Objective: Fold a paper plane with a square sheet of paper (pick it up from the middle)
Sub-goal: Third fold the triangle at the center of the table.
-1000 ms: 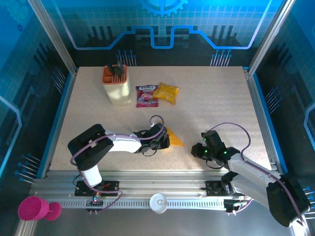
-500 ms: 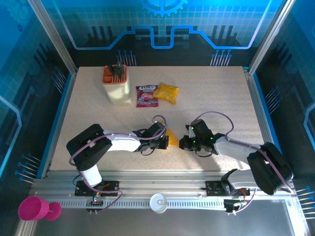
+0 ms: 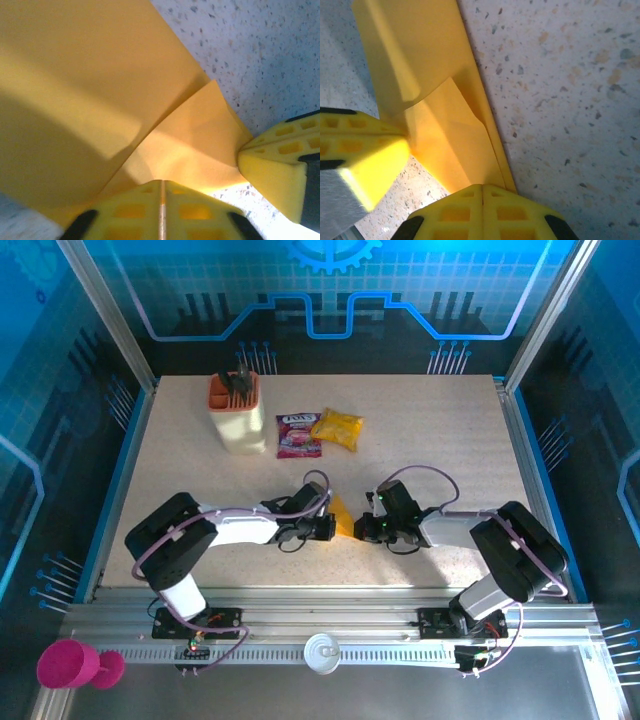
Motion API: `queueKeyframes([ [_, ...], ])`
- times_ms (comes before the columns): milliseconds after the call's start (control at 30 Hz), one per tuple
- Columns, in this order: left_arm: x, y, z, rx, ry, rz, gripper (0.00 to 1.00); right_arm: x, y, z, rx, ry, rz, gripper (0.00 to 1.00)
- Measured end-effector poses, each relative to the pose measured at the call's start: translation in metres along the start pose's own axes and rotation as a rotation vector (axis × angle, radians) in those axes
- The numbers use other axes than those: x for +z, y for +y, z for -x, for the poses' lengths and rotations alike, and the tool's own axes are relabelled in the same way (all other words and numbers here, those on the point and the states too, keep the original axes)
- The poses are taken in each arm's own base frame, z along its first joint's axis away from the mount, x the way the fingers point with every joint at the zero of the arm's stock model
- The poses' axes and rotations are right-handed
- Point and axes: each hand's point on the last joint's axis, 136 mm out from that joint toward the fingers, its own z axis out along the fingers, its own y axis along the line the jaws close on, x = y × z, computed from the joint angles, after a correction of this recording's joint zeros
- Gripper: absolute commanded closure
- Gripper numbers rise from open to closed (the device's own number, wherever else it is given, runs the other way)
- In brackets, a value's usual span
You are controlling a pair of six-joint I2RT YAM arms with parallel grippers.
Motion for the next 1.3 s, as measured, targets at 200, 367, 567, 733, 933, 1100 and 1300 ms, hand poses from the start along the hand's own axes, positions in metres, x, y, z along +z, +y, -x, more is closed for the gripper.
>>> queueKeyframes([
  [200,-0.043,-0.016,0.029,-0.177,-0.082,-0.095,0.48,0.001,0.001,0.001,0.006,-0.032,0.039,1.00],
  [367,-0.048,-0.012,0.023,-0.350,-0.069,-0.097,0.46,0.002,0.002,0.001,0.017,-0.047,0.056,1.00],
  [567,-0.040,0.005,0.004,-0.486,-0.021,-0.034,0.46,0.003,0.003,0.002,0.027,-0.053,0.075,1.00],
  [733,-0.034,0.012,0.003,-0.525,-0.019,-0.005,0.46,0.003,0.003,0.002,0.038,-0.060,0.093,1.00],
  [933,-0.025,0.014,0.003,-0.547,-0.001,0.023,0.46,0.003,0.003,0.002,0.045,-0.065,0.102,1.00],
  [1100,-0.019,0.016,0.003,-0.549,0.003,0.041,0.47,0.003,0.003,0.002,0.047,-0.065,0.102,1.00],
  [1300,-0.014,0.023,0.003,-0.555,0.003,0.063,0.52,0.003,0.003,0.002,0.047,-0.065,0.102,1.00],
])
